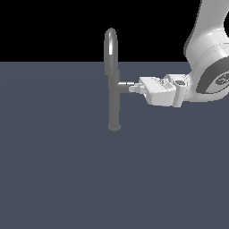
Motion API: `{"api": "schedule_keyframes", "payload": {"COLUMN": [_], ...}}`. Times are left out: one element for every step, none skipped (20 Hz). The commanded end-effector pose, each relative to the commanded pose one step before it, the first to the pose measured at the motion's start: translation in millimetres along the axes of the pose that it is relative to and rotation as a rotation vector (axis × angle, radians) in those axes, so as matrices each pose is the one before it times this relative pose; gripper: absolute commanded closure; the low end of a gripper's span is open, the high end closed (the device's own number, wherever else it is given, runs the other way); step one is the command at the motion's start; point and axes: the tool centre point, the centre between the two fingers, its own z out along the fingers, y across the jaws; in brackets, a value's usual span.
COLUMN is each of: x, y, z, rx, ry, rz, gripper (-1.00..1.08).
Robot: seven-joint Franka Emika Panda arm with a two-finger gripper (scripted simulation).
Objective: Turn on the faucet by rotating a designated handle.
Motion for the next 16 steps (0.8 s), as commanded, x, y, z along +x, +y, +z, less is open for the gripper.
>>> {"api": "schedule_keyframes", "payload": {"x": [-0.16, 5.44, 5.39, 5.37, 5.35, 5.33, 5.28, 5.22, 5.23, 5.14, 5.15, 0.00, -38.01, 4.32, 4.29, 4.28], "y": [-0.07, -0.58, -0.57, -0.57, -0.58, -0.58, -0.57, -0.57, -0.58, -0.57, -0.59, 0.00, -7.41, -1.34, -1.33, -1.33], "z": [-0.03, 0.01, 0.01, 0.01, 0.00, 0.00, 0.00, 0.00, -0.01, -0.01, -0.02, 0.00, -0.10, -0.01, -0.01, -0.01], "rx": [0.00002, 0.00036, 0.00035, 0.00035, 0.00035, 0.00036, 0.00035, 0.00035, 0.00035, 0.00034, 0.00035, 0.00000, -0.01408, 0.00106, 0.00104, 0.00104], "ry": [-0.00020, 0.00006, 0.00006, 0.00006, 0.00006, 0.00006, 0.00006, 0.00006, 0.00007, 0.00007, 0.00007, 0.00000, -0.00780, 0.00057, 0.00056, 0.00057], "rz": [-0.00056, 0.00401, 0.00395, 0.00395, 0.00395, 0.00395, 0.00389, 0.00383, 0.00389, 0.00377, 0.00383, 0.00000, -0.06061, 0.00463, 0.00458, 0.00458], "gripper": [1.08, 1.08, 1.08, 1.08, 1.08, 1.08, 1.08, 1.08, 1.08, 1.08, 1.08, 1.08, 1.08, 1.08, 1.08, 1.08]}}
